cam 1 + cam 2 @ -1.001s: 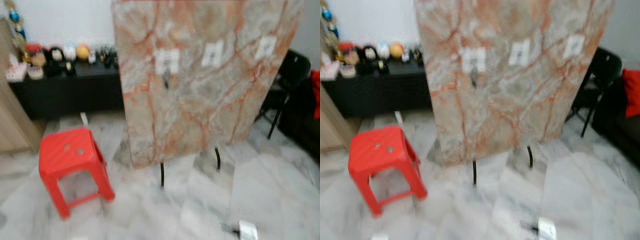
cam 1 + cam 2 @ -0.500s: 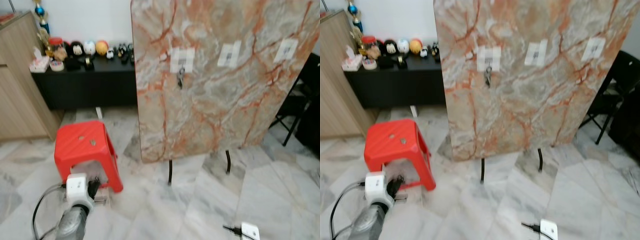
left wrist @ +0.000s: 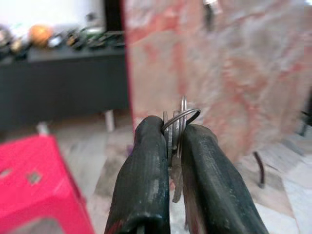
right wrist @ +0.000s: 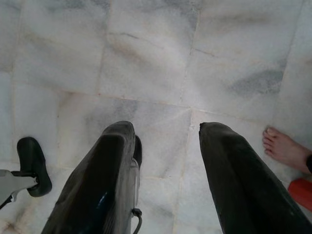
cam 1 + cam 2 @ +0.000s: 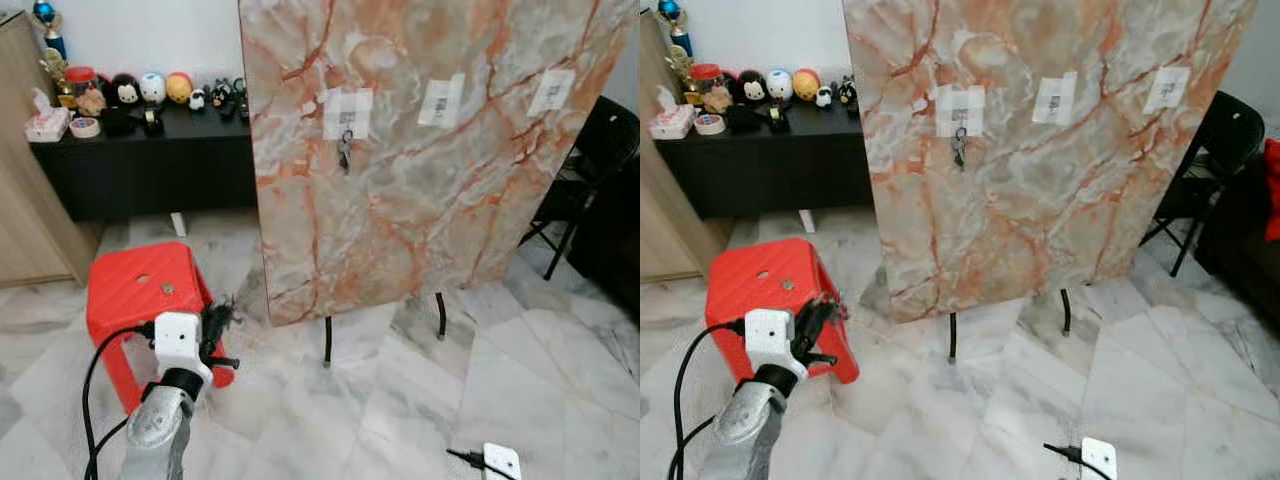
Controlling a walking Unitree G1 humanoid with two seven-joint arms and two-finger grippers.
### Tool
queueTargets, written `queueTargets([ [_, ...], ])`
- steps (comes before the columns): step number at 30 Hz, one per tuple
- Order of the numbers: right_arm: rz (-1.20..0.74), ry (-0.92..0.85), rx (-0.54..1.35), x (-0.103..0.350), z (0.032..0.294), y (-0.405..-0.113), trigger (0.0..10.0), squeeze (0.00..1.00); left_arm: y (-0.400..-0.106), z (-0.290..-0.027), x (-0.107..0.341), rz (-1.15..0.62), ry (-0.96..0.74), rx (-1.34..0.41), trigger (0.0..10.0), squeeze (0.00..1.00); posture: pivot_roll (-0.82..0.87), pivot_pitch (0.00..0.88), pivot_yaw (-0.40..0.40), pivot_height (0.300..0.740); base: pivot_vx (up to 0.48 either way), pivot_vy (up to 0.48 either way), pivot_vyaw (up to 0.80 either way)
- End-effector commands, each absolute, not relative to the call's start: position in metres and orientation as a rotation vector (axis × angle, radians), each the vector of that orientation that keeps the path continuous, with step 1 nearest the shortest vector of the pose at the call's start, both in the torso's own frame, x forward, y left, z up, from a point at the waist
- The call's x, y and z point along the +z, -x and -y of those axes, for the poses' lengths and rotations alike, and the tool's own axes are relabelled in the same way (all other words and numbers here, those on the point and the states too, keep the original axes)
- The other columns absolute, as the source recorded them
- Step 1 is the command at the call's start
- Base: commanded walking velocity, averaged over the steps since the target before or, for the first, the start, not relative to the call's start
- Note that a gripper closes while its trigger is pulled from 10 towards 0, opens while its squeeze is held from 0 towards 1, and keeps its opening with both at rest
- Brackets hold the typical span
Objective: Hang keys on a hook
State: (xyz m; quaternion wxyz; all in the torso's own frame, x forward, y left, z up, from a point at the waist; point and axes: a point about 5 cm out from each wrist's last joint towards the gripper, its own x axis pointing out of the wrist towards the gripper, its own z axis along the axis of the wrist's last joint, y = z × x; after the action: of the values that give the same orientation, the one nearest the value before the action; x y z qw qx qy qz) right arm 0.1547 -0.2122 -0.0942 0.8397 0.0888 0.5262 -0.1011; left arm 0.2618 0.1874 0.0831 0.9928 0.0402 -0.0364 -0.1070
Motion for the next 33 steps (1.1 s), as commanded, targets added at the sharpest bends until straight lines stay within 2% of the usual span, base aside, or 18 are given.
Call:
queueTargets([
  [1,-1.107,-0.168,-0.214,-0.092,0.217,-0.157,10.0,0.00,-0.261,-0.182,0.086,0.073,-0.087,-0.255,10.0,0.00,0.15,0.000,-0.105,0.740,0.000,0.000,0.00],
  [9,-1.113,-0.153,-0.191,-0.092,0.218,-0.158,10.0,0.00,-0.264,-0.163,0.090,0.076,-0.044,-0.264,10.0,0.00,0.13,0.000,-0.106,0.740,0.000,0.000,-0.70],
  [13,-1.116,-0.147,-0.186,-0.092,0.218,-0.158,10.0,0.00,-0.260,-0.159,0.082,0.048,-0.094,-0.280,10.0,0.00,0.14,0.000,-0.107,0.740,0.060,0.000,-0.66],
  [20,-1.118,-0.135,-0.178,-0.091,0.218,-0.159,10.0,0.00,-0.254,-0.157,0.076,0.033,-0.129,-0.307,10.0,0.00,0.14,0.000,-0.108,0.740,0.253,0.000,-0.62],
  [28,-1.134,-0.092,-0.141,-0.091,0.218,-0.159,10.0,0.00,-0.260,-0.157,0.074,0.032,-0.193,-0.302,10.0,0.00,0.15,0.000,-0.109,0.702,0.287,0.000,-0.43],
  [33,-1.142,-0.065,-0.128,-0.091,0.218,-0.159,10.0,0.00,-0.262,-0.159,0.073,0.029,-0.205,-0.299,10.0,0.00,0.14,0.000,-0.103,0.702,0.313,0.000,0.00],
])
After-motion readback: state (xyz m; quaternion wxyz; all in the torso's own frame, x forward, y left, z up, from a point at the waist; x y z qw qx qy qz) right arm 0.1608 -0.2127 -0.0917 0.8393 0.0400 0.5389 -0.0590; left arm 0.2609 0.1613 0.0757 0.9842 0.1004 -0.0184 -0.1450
